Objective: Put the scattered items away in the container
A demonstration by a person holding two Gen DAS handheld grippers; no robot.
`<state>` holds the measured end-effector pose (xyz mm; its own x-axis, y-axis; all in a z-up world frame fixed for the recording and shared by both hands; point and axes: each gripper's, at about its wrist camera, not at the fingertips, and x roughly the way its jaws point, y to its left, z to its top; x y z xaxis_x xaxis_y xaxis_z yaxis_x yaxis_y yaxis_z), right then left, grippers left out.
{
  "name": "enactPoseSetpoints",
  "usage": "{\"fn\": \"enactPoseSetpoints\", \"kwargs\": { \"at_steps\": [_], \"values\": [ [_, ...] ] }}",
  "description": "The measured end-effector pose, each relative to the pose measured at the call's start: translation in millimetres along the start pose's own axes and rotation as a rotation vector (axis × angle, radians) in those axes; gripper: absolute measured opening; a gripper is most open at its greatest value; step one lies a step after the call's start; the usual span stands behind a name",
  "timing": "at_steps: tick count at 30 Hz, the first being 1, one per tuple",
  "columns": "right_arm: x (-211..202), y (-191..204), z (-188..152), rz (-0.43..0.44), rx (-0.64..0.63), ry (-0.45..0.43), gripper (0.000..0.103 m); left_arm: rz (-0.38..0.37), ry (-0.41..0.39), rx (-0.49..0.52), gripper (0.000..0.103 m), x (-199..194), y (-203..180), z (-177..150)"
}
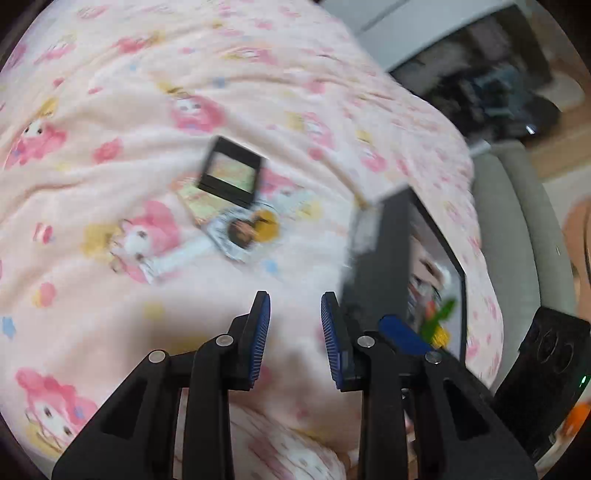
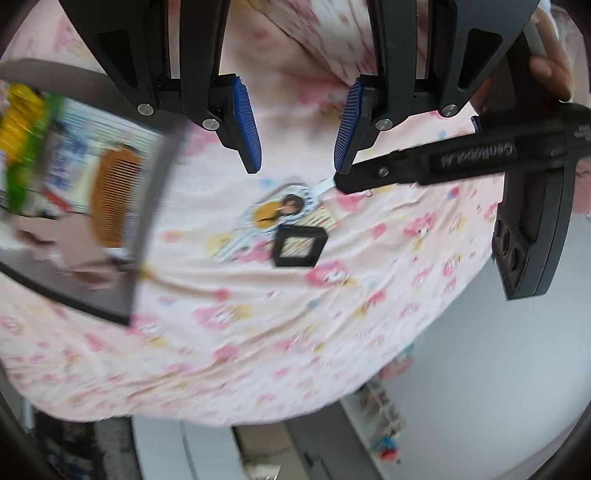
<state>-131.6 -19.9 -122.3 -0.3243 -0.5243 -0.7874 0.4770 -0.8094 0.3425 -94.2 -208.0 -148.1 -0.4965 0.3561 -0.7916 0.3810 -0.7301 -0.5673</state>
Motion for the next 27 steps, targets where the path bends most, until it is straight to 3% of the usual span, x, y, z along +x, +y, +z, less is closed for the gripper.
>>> {"fn": "enactPoseSetpoints", "kwargs": {
  "at_steps": [2,8,13,16,21,22,23,27],
  "values": [
    [33,3,13,-0.022,0.021,0.041,0.037,0.032,-0.006,-0.033,0.027,10,12,15],
    [103,-26,46,-0.186,0.149,0.098,0.037,0.029,0.031,-0.253,0.027,50,53,45],
    [133,-47,47,-0.212,0.221,0.134,0.042,0.034,0.092,-0.296,0.027,82,64,55],
    [148,-56,46,-0.203,0.249,0.160,0.043,0.067,0.094,-0.320,0.033,91,69,59],
    [162,-65,44,-0.128,0.271,0.164,0.047,0.067,0.109,-0.341,0.036,98,72,60],
    [162,-64,44,-0.108,0.267,0.157,0.042,0.063,0.104,-0.347,0.036,97,73,59],
    [160,-62,44,-0.081,0.262,0.149,0.021,0.060,0.095,-0.353,0.036,95,73,58],
    [146,-41,42,0.002,0.204,0.128,0.012,0.045,0.058,-0.383,0.036,87,78,56]
  ]
}}
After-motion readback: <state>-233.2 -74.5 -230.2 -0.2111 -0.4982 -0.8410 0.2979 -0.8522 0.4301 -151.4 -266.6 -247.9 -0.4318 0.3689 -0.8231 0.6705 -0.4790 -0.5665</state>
